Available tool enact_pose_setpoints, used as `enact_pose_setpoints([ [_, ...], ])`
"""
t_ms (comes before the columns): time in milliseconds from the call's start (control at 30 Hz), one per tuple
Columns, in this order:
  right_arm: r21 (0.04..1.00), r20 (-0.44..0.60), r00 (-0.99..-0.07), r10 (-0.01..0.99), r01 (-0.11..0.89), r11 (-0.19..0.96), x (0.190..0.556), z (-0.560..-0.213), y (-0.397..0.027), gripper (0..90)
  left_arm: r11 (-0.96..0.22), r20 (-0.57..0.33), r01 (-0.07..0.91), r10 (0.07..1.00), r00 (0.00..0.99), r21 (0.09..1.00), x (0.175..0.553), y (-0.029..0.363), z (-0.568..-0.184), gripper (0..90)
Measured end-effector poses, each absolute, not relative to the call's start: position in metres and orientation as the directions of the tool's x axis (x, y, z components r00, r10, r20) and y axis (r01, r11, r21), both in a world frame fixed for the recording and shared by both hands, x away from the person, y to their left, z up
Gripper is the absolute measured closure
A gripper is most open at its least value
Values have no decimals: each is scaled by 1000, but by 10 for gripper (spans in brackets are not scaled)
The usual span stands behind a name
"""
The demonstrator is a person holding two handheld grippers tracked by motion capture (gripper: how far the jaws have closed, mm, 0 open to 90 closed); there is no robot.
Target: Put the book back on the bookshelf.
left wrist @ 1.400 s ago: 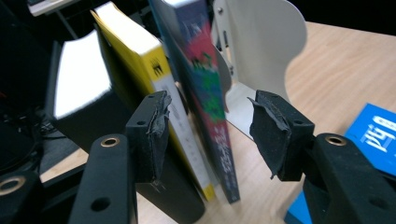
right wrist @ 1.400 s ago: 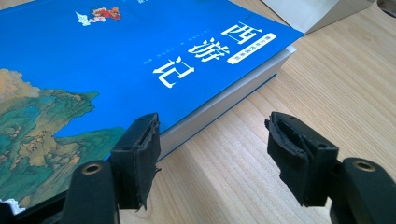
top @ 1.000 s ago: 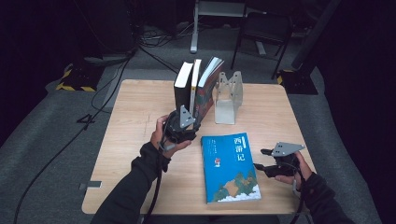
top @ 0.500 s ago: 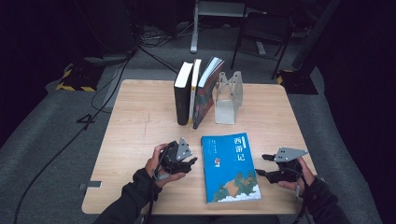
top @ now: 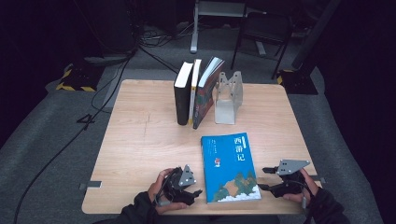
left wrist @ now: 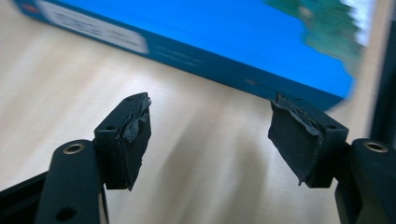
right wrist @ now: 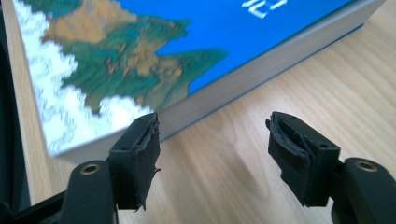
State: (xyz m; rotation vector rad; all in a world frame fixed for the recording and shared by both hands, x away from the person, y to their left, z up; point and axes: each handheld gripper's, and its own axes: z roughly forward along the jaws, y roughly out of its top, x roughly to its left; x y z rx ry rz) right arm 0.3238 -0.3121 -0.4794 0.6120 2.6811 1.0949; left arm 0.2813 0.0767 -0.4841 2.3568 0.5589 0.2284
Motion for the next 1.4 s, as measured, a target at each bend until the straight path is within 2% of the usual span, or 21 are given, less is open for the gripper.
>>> enact_pose_setpoints([
  [233,669,-41,-903,428,294,683,321,-485,-308,343,-690,-26,311,391,920,653,264,59,-492,242],
  [500,660,-44,-914,402,275,699,325,-492,-306,330,-676,-16,320,415,910,663,263,41,-501,192],
  [567,668,-43,-916,399,270,693,326,-492,-307,330,-658,-13,335,443,897,674,264,38,-503,150],
  [667,673,-45,-917,397,266,690,326,-493,-307,331,-646,-16,358,471,882,675,270,41,-503,138],
  [900,684,-40,-914,404,270,677,324,-493,-304,343,-685,-8,323,421,907,653,281,52,-501,128],
  [1400,694,-60,-914,401,250,675,317,-494,-274,334,-688,-18,324,412,911,649,310,86,-500,123],
])
